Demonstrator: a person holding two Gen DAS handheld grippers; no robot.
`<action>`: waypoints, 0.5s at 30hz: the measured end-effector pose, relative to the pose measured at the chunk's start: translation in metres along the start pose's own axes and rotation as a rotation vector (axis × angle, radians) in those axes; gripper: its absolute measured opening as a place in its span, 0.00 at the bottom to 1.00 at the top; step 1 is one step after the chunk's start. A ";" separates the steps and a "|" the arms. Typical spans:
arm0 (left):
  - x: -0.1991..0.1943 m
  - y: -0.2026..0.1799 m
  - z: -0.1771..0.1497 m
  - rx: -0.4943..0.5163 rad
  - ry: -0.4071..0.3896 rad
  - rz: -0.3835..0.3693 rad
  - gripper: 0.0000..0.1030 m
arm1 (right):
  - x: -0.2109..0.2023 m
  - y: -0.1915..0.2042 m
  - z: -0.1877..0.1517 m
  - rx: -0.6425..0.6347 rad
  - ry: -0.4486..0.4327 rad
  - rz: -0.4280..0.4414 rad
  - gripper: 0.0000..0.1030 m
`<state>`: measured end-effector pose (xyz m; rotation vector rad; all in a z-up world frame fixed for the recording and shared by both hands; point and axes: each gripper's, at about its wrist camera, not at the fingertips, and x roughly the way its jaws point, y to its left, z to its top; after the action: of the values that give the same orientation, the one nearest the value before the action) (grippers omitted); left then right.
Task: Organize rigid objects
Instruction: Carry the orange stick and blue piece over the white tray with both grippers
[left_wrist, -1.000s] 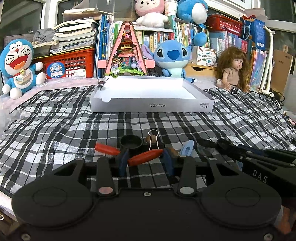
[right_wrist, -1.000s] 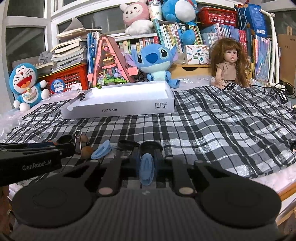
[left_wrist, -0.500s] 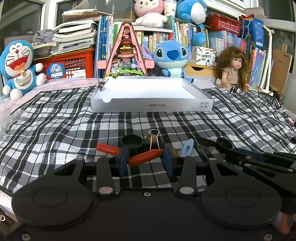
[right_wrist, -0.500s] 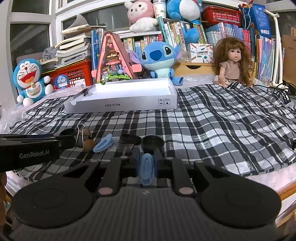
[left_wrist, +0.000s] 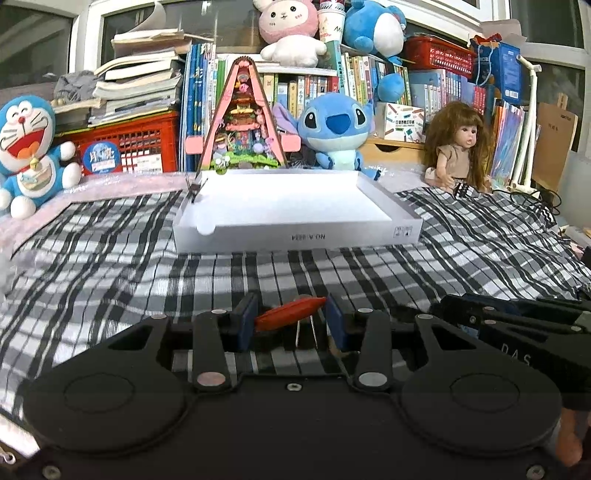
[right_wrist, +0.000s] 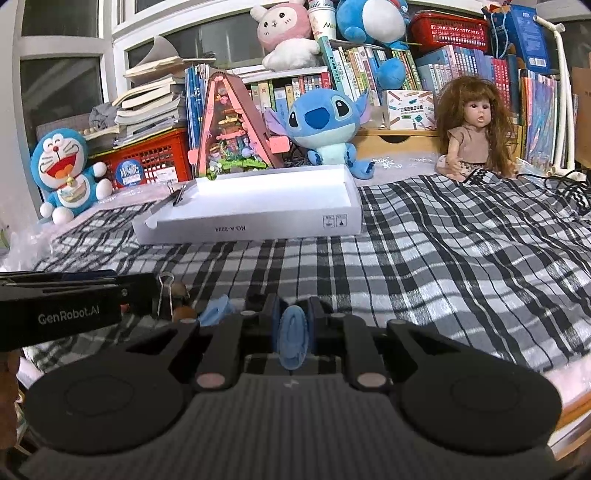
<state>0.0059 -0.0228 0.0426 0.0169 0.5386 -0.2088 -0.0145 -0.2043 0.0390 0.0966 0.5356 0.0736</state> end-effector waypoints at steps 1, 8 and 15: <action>0.002 0.000 0.004 0.001 0.000 -0.001 0.37 | 0.001 0.000 0.003 0.002 -0.001 0.004 0.19; 0.019 0.006 0.034 -0.014 0.002 -0.001 0.37 | 0.016 -0.002 0.029 0.010 -0.007 0.022 0.19; 0.045 0.018 0.070 -0.043 0.018 -0.007 0.37 | 0.040 -0.008 0.057 0.036 0.021 0.041 0.19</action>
<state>0.0823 -0.0192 0.0788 -0.0251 0.5609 -0.2035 0.0491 -0.2127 0.0670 0.1417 0.5558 0.1052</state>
